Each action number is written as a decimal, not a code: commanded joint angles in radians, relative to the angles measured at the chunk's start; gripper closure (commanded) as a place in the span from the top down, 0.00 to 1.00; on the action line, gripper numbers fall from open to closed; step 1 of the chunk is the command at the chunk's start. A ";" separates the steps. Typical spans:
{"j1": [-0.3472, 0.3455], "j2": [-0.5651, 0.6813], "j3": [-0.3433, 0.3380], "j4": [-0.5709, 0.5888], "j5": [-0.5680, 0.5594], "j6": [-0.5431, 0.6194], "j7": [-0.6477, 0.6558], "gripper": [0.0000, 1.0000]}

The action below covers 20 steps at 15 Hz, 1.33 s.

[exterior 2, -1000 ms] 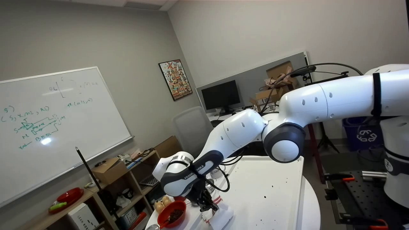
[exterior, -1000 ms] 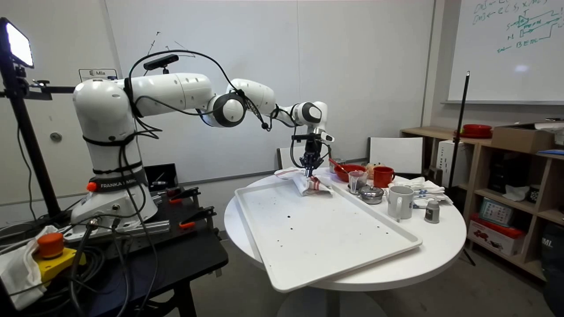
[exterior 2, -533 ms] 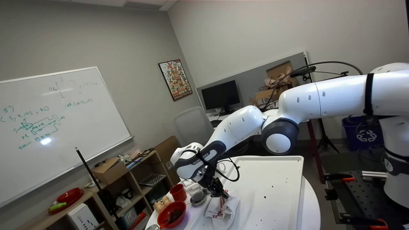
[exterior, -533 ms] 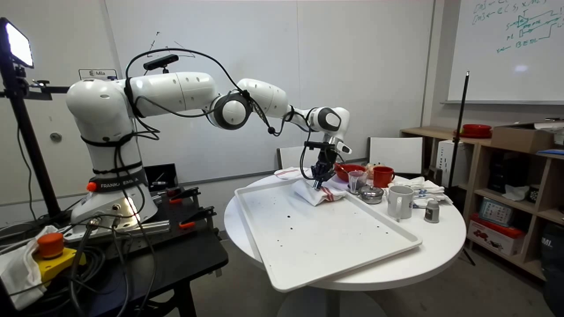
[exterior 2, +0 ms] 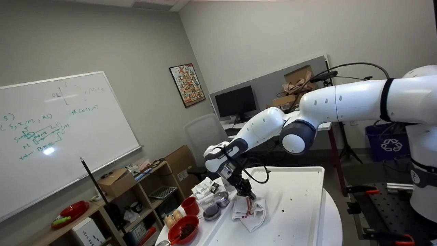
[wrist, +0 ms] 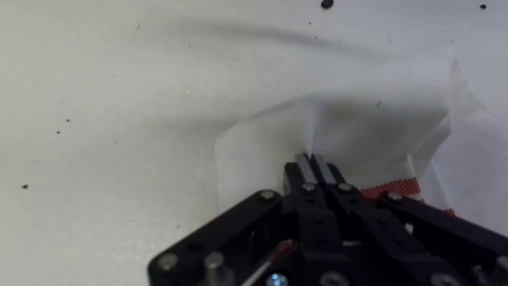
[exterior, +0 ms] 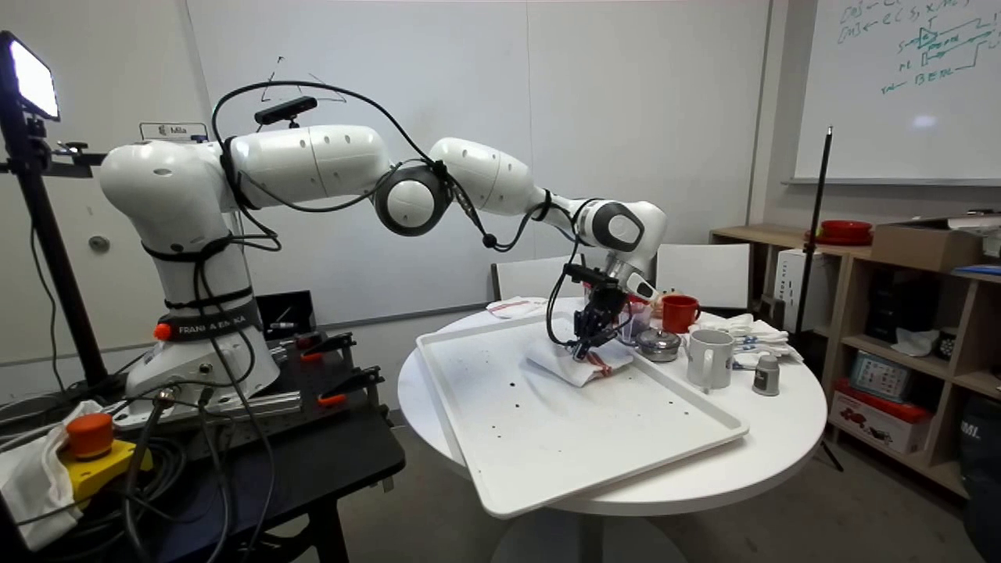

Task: Pick up the cloth from the table and clean the tray

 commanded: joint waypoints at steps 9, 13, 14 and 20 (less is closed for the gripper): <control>0.047 -0.004 -0.010 -0.113 -0.006 0.358 0.078 0.01; 0.034 -0.007 -0.011 -0.114 -0.001 0.365 0.091 0.01; 0.024 -0.007 -0.011 -0.114 0.002 0.366 0.098 0.01; -0.055 -0.007 -0.015 -0.127 0.035 0.387 0.150 0.01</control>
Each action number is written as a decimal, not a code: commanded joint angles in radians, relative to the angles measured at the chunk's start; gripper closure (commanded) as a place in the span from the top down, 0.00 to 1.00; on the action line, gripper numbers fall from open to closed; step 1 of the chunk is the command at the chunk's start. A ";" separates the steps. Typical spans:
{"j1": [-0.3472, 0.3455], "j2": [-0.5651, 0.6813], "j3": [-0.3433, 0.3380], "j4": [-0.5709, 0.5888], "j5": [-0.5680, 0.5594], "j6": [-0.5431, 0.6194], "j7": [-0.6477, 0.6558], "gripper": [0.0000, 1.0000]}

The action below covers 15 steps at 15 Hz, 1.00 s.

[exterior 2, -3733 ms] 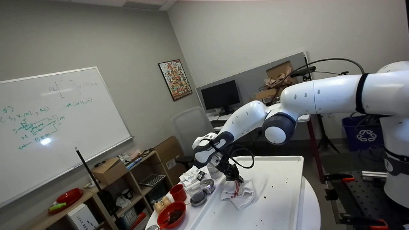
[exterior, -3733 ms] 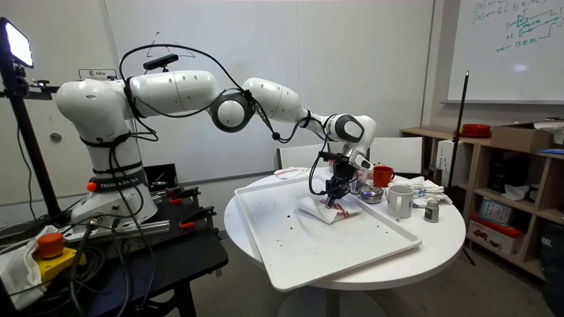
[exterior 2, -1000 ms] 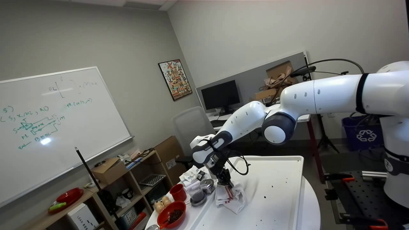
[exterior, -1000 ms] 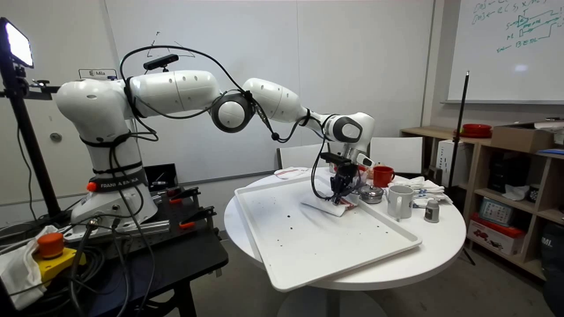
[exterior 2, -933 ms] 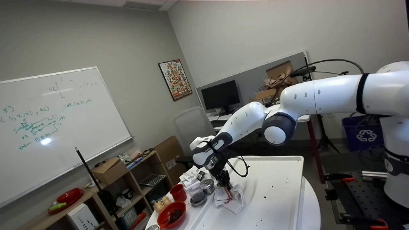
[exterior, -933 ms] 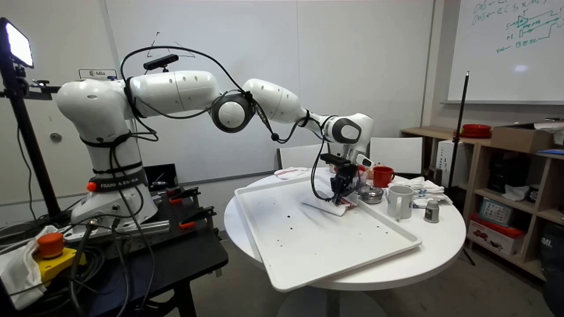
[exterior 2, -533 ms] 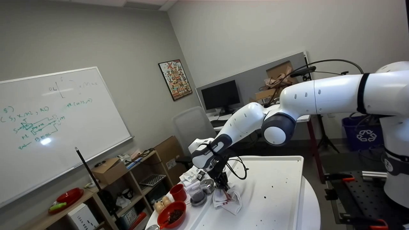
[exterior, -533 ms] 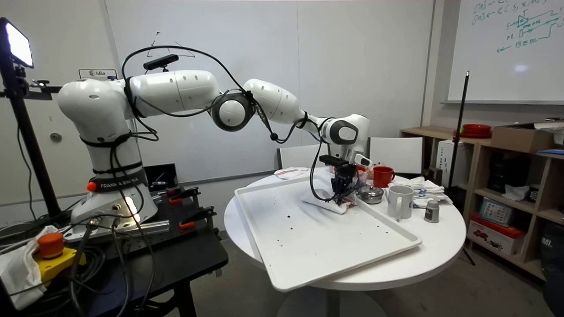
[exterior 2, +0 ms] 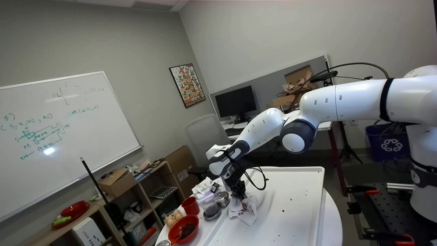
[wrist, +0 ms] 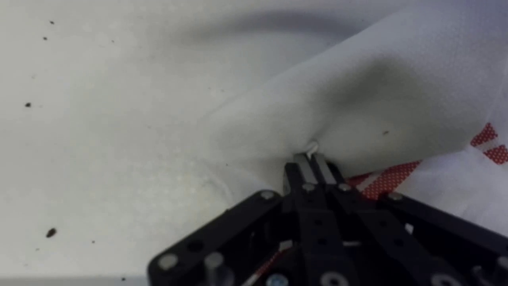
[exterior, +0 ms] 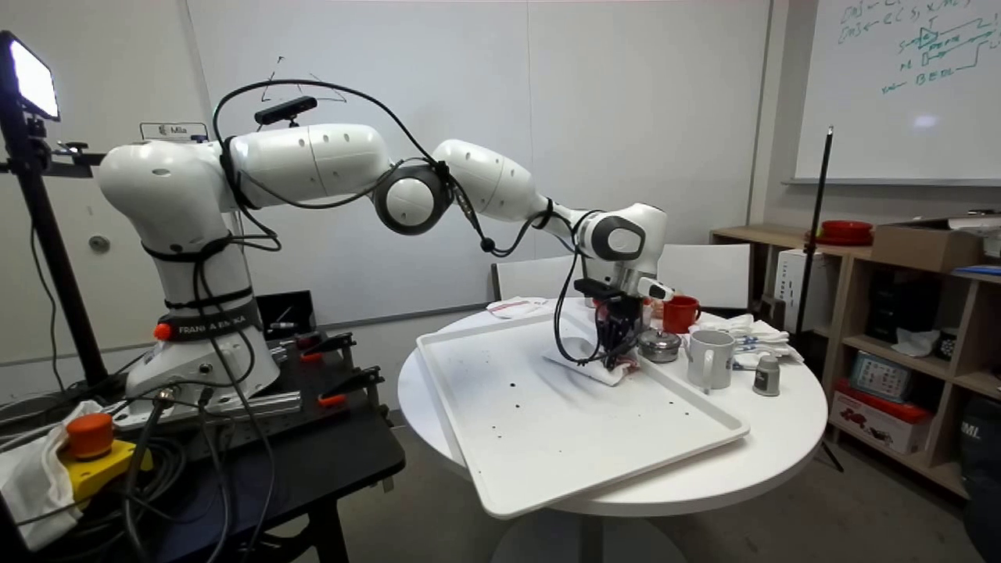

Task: Pick up the cloth from the table and clean the tray

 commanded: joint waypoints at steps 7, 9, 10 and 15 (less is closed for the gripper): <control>-0.145 0.024 -0.009 -0.030 0.071 0.066 0.077 0.01; -0.180 0.025 -0.009 -0.038 0.090 0.070 0.097 0.01; -0.197 0.025 -0.008 -0.040 0.101 0.070 0.107 0.01; -0.235 0.025 0.004 0.041 0.147 -0.012 0.097 0.02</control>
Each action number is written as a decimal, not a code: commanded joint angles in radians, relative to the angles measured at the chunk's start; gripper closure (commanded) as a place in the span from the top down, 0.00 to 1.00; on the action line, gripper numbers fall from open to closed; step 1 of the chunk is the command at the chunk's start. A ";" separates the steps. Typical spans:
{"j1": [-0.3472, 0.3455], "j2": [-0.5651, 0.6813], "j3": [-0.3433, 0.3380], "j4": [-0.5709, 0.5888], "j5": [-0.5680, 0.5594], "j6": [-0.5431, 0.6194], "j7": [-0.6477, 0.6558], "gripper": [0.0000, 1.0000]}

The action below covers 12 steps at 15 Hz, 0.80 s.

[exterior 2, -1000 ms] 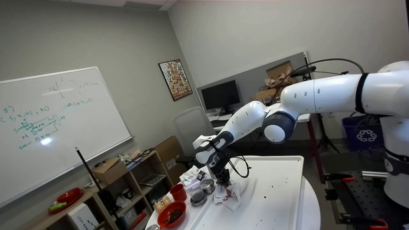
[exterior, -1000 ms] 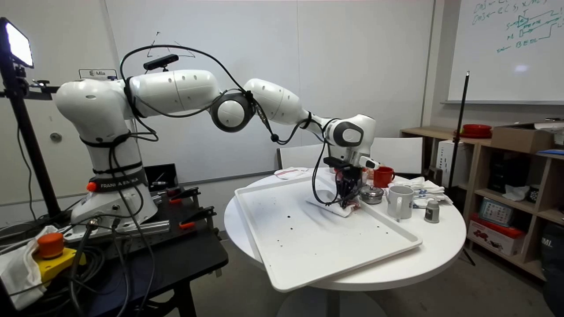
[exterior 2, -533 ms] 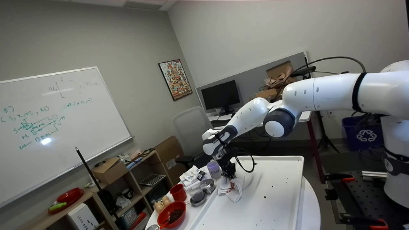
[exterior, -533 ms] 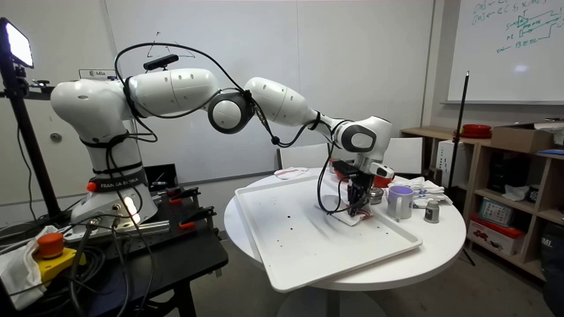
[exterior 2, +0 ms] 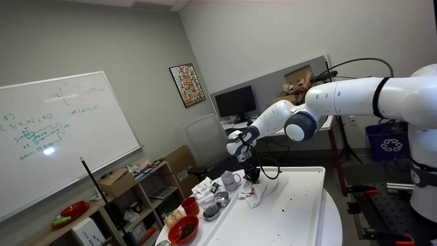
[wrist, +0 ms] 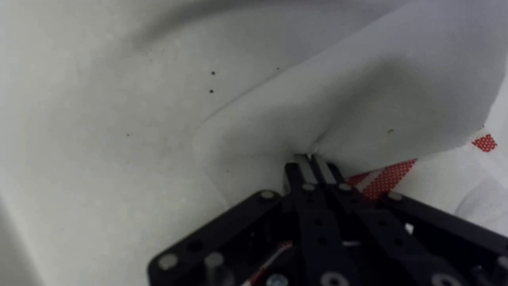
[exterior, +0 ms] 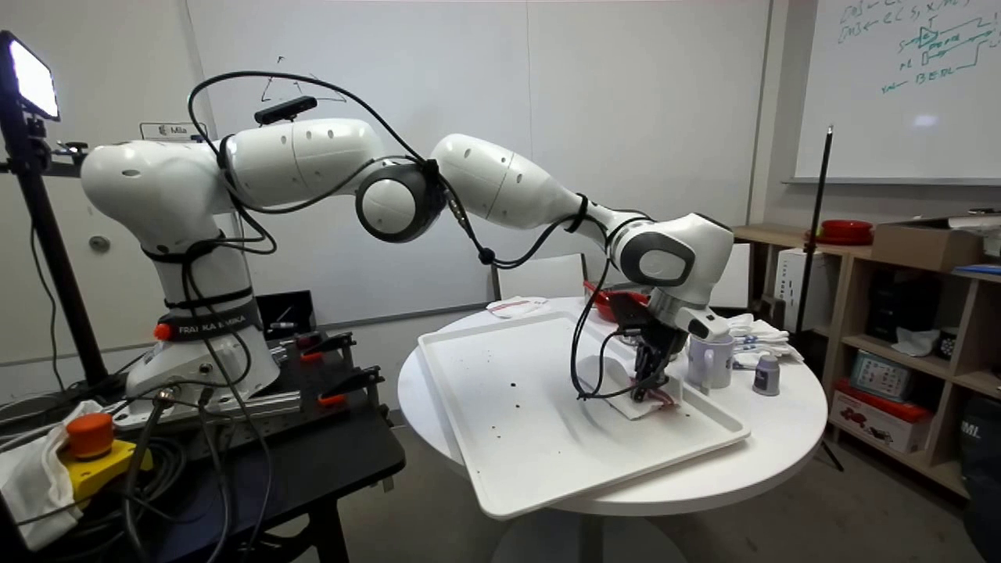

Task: Pick up the cloth from the table and clean the tray

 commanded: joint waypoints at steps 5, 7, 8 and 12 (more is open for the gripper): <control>-0.015 0.028 0.001 0.054 0.017 -0.027 0.003 0.02; -0.015 0.028 0.001 0.054 0.017 -0.027 0.003 0.02; -0.015 0.028 0.001 0.054 0.017 -0.027 0.003 0.02; -0.011 0.011 -0.010 0.013 0.011 0.017 0.020 0.01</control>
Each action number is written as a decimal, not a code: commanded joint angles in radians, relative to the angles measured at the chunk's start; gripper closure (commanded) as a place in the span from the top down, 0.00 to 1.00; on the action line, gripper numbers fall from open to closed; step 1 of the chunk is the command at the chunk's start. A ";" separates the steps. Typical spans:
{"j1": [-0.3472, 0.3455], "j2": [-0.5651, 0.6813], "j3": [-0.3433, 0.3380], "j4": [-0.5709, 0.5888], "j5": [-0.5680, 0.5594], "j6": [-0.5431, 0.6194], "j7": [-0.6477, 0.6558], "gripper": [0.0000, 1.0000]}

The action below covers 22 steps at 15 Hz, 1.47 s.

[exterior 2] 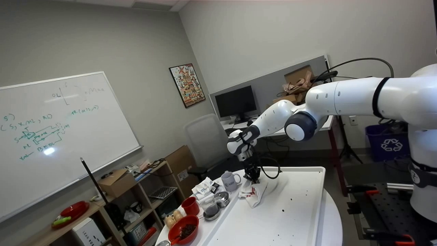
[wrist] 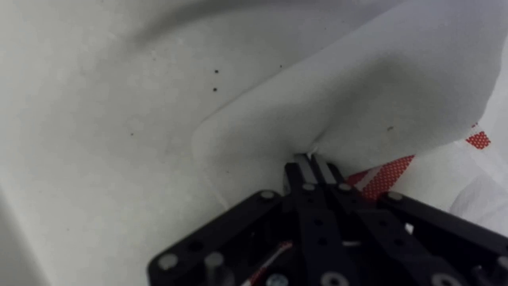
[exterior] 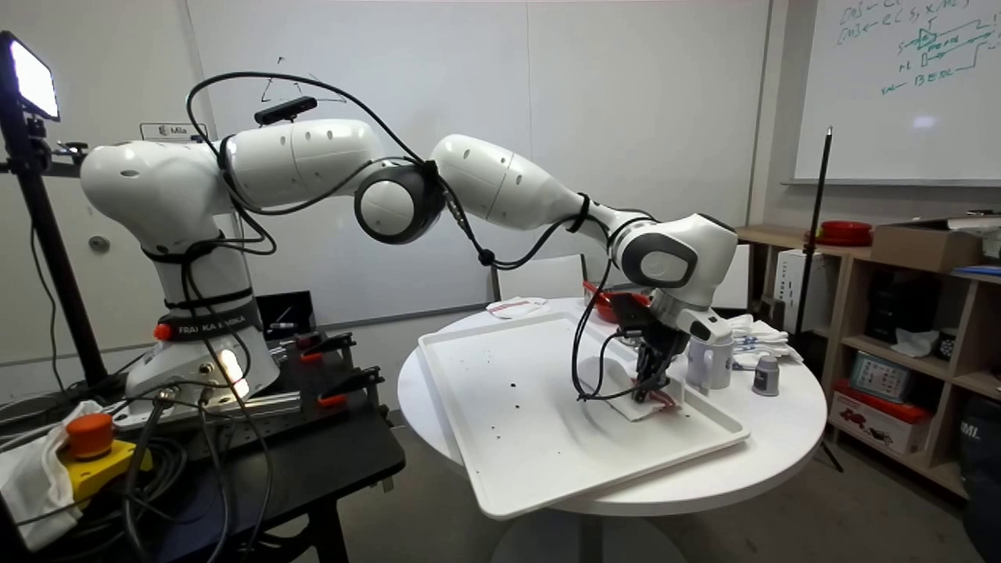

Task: Pick up the cloth from the table and clean the tray

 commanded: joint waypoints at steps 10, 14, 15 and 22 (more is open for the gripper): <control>-0.086 0.010 -0.011 0.003 0.011 0.062 0.049 0.01; -0.061 0.005 -0.004 -0.051 -0.005 0.080 0.014 0.01; -0.050 0.011 -0.005 -0.053 -0.012 0.091 0.002 0.01; -0.011 0.029 -0.015 -0.056 -0.056 0.099 -0.091 0.01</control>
